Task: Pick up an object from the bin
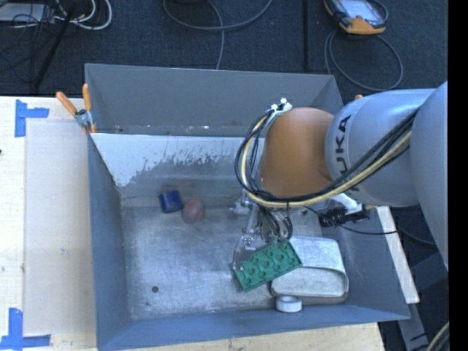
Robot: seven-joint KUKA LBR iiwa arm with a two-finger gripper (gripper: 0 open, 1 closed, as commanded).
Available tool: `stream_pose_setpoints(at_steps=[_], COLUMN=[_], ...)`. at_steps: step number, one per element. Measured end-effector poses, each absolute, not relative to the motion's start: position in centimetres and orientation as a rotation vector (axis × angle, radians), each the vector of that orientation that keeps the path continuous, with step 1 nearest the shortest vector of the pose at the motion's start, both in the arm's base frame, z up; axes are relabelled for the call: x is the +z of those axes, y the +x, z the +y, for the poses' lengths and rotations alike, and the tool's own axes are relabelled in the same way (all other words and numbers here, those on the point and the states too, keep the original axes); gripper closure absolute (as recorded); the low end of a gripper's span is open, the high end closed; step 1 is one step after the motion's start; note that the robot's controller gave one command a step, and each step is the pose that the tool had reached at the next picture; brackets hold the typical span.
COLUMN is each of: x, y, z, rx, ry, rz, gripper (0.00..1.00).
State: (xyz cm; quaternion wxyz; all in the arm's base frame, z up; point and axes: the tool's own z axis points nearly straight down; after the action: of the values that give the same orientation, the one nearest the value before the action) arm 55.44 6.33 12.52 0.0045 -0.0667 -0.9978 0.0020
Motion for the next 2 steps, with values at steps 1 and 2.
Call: stream_pose_setpoints(at_steps=[1, 2], x=[7.37, 7.61], y=[54.44, 54.1], z=[0.36, 0.39], rx=[-0.018, -0.013], ry=[-0.054, -0.048], rz=[-3.14, -3.118], gripper=[0.0, 1.0])
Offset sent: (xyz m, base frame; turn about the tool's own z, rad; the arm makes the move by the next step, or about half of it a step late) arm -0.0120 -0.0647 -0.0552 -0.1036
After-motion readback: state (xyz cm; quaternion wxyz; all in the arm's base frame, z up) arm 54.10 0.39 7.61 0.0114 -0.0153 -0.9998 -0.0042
